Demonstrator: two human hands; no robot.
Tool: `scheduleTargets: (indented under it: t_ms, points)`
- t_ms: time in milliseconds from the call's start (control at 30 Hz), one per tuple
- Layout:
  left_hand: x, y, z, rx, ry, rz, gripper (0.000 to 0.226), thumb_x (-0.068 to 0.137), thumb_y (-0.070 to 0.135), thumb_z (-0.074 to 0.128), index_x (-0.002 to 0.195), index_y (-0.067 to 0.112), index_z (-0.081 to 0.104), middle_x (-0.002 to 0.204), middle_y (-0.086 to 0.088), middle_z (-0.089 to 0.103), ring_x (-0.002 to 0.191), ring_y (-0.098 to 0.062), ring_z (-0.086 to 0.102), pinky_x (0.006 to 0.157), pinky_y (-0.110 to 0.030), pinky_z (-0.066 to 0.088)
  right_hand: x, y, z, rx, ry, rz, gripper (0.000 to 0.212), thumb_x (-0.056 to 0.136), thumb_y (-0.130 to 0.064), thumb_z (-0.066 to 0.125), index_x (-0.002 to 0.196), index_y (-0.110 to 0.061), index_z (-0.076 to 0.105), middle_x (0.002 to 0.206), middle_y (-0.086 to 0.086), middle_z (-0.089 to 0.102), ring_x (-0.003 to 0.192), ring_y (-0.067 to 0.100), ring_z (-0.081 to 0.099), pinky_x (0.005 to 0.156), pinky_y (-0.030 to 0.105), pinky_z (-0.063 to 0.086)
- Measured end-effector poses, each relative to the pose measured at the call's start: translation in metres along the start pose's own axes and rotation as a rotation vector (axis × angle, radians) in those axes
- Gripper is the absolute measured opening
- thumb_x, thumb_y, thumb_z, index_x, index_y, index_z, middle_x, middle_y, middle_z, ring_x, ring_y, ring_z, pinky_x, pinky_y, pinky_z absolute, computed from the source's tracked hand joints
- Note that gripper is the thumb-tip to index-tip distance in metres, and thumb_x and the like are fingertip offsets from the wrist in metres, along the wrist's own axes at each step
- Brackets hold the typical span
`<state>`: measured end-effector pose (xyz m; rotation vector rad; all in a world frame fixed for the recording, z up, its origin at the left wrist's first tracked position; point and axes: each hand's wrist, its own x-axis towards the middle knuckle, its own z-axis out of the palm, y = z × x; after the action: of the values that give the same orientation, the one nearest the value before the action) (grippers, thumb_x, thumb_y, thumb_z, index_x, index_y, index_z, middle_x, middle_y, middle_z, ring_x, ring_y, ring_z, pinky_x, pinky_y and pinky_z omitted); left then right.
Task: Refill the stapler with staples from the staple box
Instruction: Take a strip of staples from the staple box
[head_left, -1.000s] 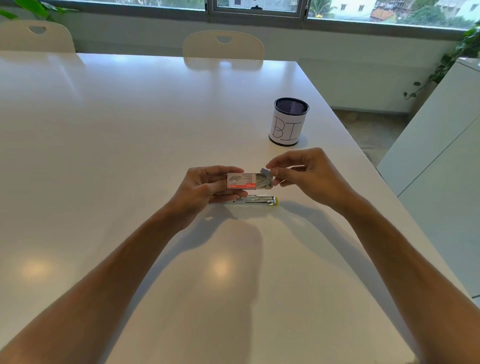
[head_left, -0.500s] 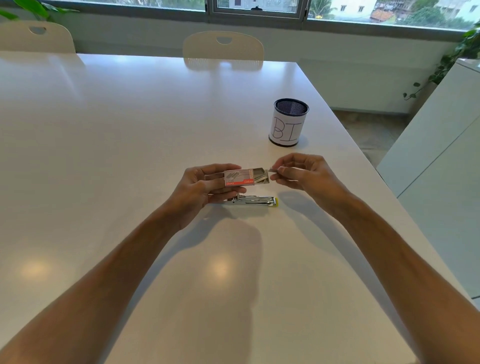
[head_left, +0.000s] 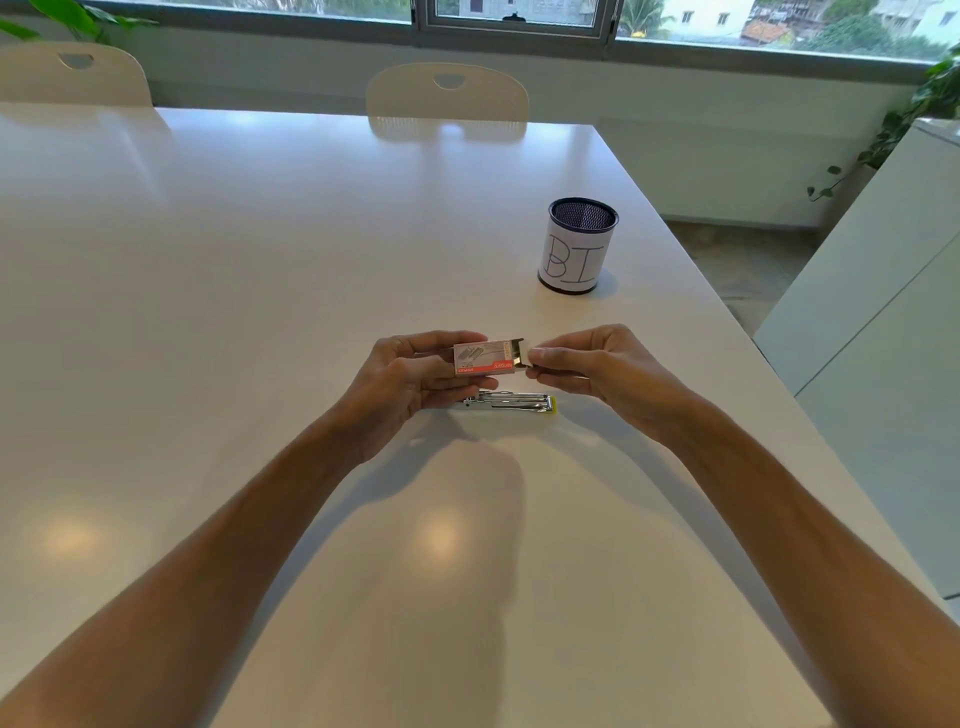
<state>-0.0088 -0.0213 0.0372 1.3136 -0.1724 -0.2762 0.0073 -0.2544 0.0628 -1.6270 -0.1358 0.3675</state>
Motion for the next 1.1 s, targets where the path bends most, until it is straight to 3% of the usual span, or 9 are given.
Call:
scheduleTargets:
  t_ms: [100,200,300,533,700,867,1100]
  points:
    - [0.001,-0.001,0.0,0.019,-0.02,0.008,0.048,0.07,-0.004,0.053,0.103,0.02,0.078,0.11,-0.013,0.077,0.097,-0.031,0.075,0.08,-0.027,0.061,0.001,0.002,0.0,0.009,0.005,0.007,0.015,0.089,-0.014,0.071,0.098,-0.004,0.078,0.092,0.007,0.079,0.086,0.011,0.073,0.078,0.016,0.056]
    - [-0.001,-0.003,0.0,0.197,0.022,0.131,0.05,0.071,-0.006,0.069,0.113,0.022,0.073,0.111,-0.007,0.077,0.096,-0.027,0.076,0.08,-0.026,0.059,0.001,0.003,0.0,0.043,0.039,-0.003,0.012,0.089,-0.012,0.069,0.092,-0.005,0.079,0.089,0.008,0.078,0.084,0.011,0.073,0.078,0.016,0.057]
    - [-0.001,-0.004,0.001,0.256,0.08,0.187,0.044,0.073,-0.007,0.079,0.109,0.019,0.074,0.105,-0.003,0.079,0.091,-0.02,0.077,0.078,-0.023,0.058,0.002,0.002,0.0,0.02,0.049,-0.02,0.011,0.089,-0.012,0.07,0.092,-0.006,0.079,0.086,0.005,0.079,0.082,0.01,0.073,0.077,0.016,0.057]
    - [-0.002,-0.003,0.004,0.199,0.06,0.188,0.039,0.072,-0.003,0.079,0.106,0.016,0.075,0.101,-0.003,0.079,0.091,-0.017,0.075,0.078,-0.024,0.058,0.002,0.004,0.002,-0.051,0.116,-0.057,0.017,0.087,-0.015,0.073,0.1,-0.003,0.077,0.097,0.01,0.078,0.089,0.012,0.072,0.082,0.018,0.057]
    - [-0.002,-0.002,0.006,0.189,0.048,0.202,0.039,0.074,-0.004,0.078,0.104,0.021,0.076,0.101,-0.004,0.079,0.092,-0.02,0.075,0.079,-0.024,0.058,0.001,0.004,0.002,-0.031,0.031,-0.037,0.019,0.091,-0.015,0.068,0.103,-0.002,0.077,0.089,0.003,0.079,0.082,0.008,0.071,0.083,0.018,0.057]
    - [-0.002,-0.003,0.006,0.188,0.038,0.204,0.039,0.077,-0.009,0.074,0.108,0.015,0.074,0.1,-0.005,0.08,0.09,-0.023,0.077,0.078,-0.024,0.058,0.003,0.004,0.003,0.008,0.035,-0.033,0.022,0.092,-0.016,0.068,0.105,-0.001,0.076,0.096,0.013,0.077,0.084,0.011,0.071,0.083,0.02,0.058]
    - [-0.002,-0.002,0.009,0.36,0.119,0.27,0.04,0.074,0.001,0.083,0.101,0.029,0.075,0.094,0.007,0.08,0.083,-0.015,0.077,0.074,-0.025,0.06,0.003,0.004,0.003,0.002,0.05,-0.04,0.022,0.091,-0.017,0.068,0.103,0.0,0.076,0.102,0.021,0.076,0.086,0.013,0.071,0.084,0.02,0.057]
